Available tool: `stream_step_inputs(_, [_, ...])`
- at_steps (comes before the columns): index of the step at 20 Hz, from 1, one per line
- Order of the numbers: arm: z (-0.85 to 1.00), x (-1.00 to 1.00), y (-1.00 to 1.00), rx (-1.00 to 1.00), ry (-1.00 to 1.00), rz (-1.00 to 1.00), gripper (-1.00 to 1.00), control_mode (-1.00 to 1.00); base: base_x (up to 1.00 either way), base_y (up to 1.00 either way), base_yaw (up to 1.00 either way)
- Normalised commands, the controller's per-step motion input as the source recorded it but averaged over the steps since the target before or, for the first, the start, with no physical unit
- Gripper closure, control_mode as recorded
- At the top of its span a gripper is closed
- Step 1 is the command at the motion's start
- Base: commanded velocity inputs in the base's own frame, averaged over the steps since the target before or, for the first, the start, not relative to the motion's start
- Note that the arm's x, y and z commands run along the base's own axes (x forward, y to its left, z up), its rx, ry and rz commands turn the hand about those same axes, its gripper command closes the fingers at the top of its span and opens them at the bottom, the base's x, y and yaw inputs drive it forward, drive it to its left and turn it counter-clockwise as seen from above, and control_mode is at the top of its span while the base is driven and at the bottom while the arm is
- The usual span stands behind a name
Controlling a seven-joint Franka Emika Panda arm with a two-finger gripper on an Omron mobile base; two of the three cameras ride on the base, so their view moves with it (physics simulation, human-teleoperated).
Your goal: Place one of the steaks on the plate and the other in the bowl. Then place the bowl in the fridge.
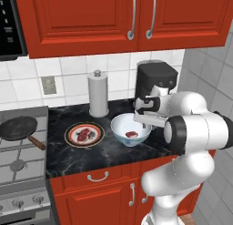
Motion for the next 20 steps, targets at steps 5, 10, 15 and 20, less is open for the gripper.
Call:
stream_step_inputs(5, [0.00,0.00,0.00,0.00,0.00,0.00,1.00,-1.00,0.00,0.00,0.00])
stream_step_inputs(10, [0.12,-0.27,0.00,0.00,0.00,-0.02,1.00,-1.00,0.00,0.00,0.00])
stream_step_inputs(15, [0.55,-0.74,-0.04,0.11,-0.04,-0.09,1.00,-1.00,0.00,0.00,0.00])
stream_step_inputs(20, [0.87,-0.83,0.00,0.14,-0.15,-0.05,1.00,-1.00,0.00,0.00,0.00])
